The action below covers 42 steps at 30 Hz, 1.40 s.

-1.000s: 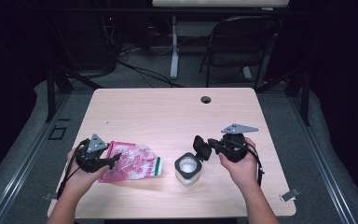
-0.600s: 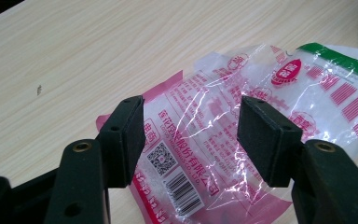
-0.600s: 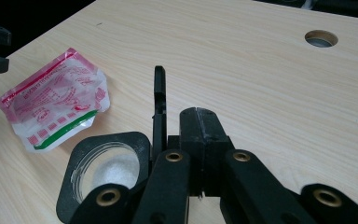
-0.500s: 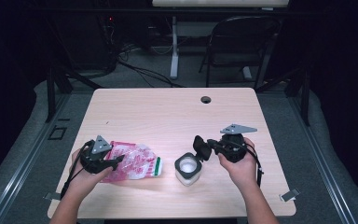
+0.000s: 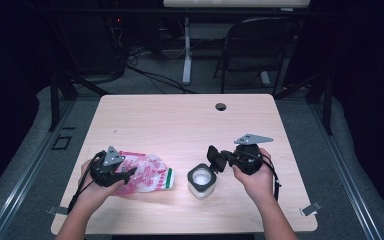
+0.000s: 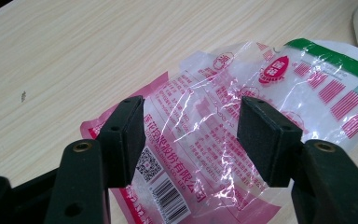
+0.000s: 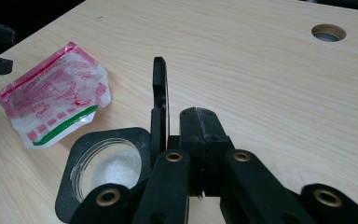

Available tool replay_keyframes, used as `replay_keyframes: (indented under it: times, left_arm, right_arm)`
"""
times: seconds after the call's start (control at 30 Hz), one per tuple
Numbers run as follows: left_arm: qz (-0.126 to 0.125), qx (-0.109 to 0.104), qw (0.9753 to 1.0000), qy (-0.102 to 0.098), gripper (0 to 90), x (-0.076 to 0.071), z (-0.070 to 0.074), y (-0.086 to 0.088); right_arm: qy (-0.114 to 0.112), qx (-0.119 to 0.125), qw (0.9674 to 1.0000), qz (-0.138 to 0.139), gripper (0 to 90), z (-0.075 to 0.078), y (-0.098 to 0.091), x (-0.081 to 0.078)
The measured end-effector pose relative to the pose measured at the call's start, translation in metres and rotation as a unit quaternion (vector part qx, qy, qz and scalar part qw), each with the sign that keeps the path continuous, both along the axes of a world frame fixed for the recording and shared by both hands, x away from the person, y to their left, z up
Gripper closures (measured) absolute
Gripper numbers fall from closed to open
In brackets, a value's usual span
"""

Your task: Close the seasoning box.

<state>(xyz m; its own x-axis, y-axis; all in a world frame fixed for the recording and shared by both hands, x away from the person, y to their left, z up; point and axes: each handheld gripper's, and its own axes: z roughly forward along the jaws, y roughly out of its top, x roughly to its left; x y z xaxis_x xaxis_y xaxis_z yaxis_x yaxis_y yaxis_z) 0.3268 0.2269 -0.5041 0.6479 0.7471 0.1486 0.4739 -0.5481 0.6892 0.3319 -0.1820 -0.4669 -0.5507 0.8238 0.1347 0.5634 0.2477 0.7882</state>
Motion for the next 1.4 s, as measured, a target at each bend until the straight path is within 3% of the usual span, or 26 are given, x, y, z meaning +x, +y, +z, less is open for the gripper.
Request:
replay_keyframes:
  times: [1.4]
  left_arm:
    - [-0.002,0.004,1.0000,0.002,41.1,0.000,-0.002,-0.001]
  right_arm:
    - [0.004,-0.013,0.9997,0.023,90.0,-0.006,0.016,-0.003]
